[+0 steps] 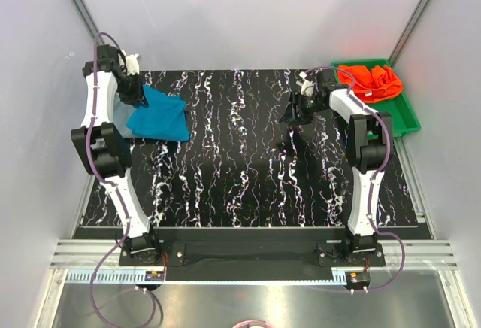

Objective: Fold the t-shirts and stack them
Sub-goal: Neatly place the folded tshirt to the corner

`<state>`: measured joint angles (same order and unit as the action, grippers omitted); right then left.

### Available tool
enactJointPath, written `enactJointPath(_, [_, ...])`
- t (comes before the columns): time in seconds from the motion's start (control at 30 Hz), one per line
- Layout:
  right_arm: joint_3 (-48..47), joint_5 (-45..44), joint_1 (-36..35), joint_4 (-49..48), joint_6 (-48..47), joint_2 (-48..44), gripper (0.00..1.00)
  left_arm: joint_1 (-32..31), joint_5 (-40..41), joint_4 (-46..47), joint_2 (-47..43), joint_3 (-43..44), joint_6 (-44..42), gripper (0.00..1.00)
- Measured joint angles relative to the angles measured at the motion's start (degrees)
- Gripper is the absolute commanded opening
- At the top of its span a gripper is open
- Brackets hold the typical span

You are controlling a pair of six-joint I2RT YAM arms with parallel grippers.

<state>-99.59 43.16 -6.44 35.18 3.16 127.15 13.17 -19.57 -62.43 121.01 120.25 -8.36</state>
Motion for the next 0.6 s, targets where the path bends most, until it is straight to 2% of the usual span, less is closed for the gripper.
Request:
enactJointPath(0.37, [0.0,-0.02,0.0,-0.66,0.22,-0.17,0.63,-0.15,4.17,0.02,1.84,2.01,-0.74,0.0])
enactJointPath(0.6, [0.0,-0.02,0.0,-0.92,0.48,-0.17,0.63,-0.15,12.87,2.08,1.84,1.99,-1.33,0.0])
